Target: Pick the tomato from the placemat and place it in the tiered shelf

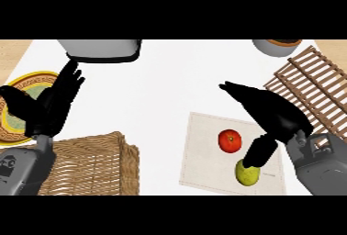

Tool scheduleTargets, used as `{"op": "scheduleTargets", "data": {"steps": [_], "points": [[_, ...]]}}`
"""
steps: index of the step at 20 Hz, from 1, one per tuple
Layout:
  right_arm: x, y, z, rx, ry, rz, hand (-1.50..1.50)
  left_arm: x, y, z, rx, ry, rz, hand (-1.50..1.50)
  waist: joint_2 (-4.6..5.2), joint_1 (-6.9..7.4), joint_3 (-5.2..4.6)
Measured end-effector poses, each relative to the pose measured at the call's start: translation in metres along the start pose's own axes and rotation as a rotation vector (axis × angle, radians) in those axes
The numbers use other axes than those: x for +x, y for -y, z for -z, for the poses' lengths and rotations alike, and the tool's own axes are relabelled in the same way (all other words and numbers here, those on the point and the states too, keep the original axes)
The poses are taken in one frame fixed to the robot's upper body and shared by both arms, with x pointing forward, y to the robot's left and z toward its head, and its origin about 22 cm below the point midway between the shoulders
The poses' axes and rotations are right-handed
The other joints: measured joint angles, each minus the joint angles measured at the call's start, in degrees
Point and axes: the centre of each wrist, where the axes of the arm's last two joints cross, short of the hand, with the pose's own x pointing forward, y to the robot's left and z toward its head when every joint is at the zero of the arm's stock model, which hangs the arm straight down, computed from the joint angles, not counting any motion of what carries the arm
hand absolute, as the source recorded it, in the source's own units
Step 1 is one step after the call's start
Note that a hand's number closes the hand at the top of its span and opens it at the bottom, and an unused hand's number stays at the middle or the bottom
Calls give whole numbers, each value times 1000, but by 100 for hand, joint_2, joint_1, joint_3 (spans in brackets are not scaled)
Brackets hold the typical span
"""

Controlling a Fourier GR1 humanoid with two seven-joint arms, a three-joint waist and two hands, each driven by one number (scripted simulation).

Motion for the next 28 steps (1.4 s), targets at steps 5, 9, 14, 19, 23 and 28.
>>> {"op": "scheduleTargets", "data": {"steps": [5, 9, 14, 19, 23, 28], "points": [[13, -22, 4, 38, -91, -106, -150, 1, 2, 1, 8, 2, 0, 0, 1, -14, 3], [14, -30, 9, 54, -140, -164, -150, 0, 2, -3, 9, -1, -1, 0, 6, -14, 0], [17, -44, 8, 66, -152, -200, -150, -6, -1, -3, 6, 4, 3, 0, -1, -25, 18], [11, -60, 11, 89, -180, -225, -150, -5, -3, -2, 6, 1, 10, 0, 4, -28, 13], [10, -69, 9, 92, -196, -229, -150, -5, -5, -4, 3, 8, 18, 0, 3, -31, 23], [7, -73, 18, 83, -200, -214, -150, -5, -3, -3, 6, -1, 30, 0, 3, -19, 34]]}}
